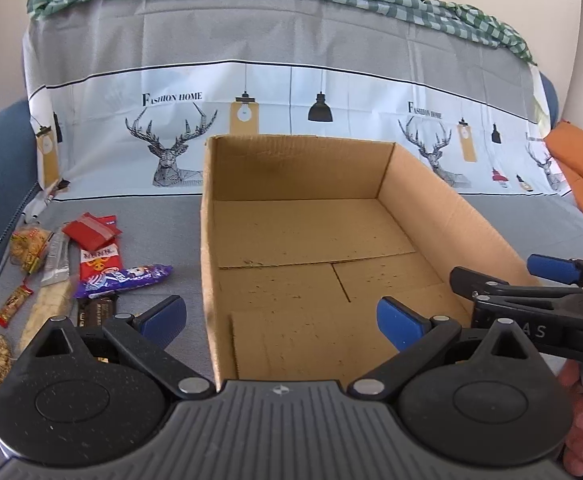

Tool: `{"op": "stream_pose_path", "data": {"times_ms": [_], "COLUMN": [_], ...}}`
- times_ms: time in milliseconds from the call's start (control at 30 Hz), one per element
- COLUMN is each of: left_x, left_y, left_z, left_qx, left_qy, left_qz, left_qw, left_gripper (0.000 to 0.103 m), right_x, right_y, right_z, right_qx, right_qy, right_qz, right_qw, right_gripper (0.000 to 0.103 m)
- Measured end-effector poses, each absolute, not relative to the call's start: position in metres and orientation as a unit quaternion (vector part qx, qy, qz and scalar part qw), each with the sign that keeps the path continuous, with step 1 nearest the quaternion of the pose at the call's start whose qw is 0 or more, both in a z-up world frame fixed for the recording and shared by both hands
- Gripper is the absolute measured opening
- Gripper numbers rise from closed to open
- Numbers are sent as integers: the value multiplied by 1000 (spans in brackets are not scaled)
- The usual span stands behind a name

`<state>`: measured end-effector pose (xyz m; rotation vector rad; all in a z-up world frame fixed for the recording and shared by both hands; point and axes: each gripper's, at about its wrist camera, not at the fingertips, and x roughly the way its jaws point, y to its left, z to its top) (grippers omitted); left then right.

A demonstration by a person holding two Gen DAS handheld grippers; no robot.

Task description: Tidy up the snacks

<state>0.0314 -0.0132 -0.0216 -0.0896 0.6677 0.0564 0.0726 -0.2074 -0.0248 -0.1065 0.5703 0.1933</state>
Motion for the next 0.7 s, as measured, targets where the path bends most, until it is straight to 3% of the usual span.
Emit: {"op": "stream_pose_path", "data": {"times_ms": [700], "left_x": [32], "left_y": [-10], "left_z": [-23], "left_qx": [-68], "left_qy": [336], "left_qz": [12], "left_qw": [939], "left_gripper": [95], "right_x": [72], "right_y": [-205], "right_z": [-27], "right_qx": [-39], "right_qy": [278], "right_qz": [98], "right_qw": [955], "right_gripper": [94]}}
